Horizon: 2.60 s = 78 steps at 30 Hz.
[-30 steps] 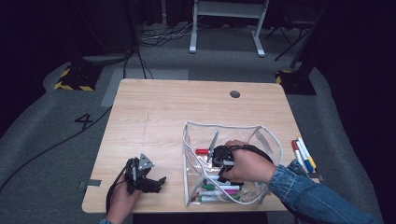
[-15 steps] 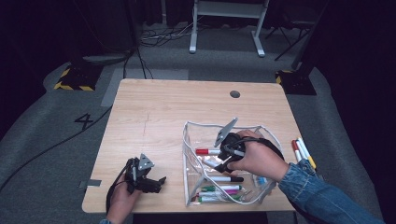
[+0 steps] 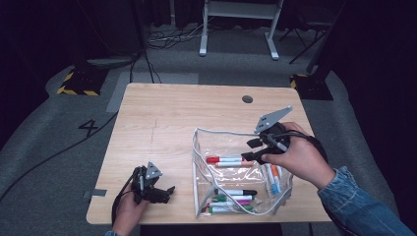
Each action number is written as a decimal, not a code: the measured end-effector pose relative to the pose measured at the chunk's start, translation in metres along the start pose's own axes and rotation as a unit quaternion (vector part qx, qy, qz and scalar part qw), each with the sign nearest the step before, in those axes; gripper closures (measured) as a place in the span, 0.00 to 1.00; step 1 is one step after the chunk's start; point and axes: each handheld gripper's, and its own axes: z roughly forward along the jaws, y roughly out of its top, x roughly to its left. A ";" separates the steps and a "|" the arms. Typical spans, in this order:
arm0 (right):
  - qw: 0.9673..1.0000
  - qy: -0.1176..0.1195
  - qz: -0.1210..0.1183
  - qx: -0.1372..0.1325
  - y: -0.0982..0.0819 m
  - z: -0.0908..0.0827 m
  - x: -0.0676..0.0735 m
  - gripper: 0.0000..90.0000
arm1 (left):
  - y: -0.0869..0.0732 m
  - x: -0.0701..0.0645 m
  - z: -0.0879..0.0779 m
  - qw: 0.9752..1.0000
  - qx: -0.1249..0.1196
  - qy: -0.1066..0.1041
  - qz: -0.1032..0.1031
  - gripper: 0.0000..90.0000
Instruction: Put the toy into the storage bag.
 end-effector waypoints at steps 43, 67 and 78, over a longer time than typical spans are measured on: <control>0.967 -0.093 0.239 0.007 -0.169 0.006 -0.081 0.60 | 0.000 -0.001 0.000 1.000 0.000 -0.003 -0.005 0.00; 0.957 -0.095 0.258 0.087 -0.206 0.074 -0.080 0.85 | 0.000 0.000 0.000 1.000 -0.002 0.000 0.000 0.00; 0.954 -0.104 0.275 0.061 -0.197 0.051 -0.084 0.86 | 0.000 -0.001 0.000 1.000 0.001 -0.004 -0.008 0.00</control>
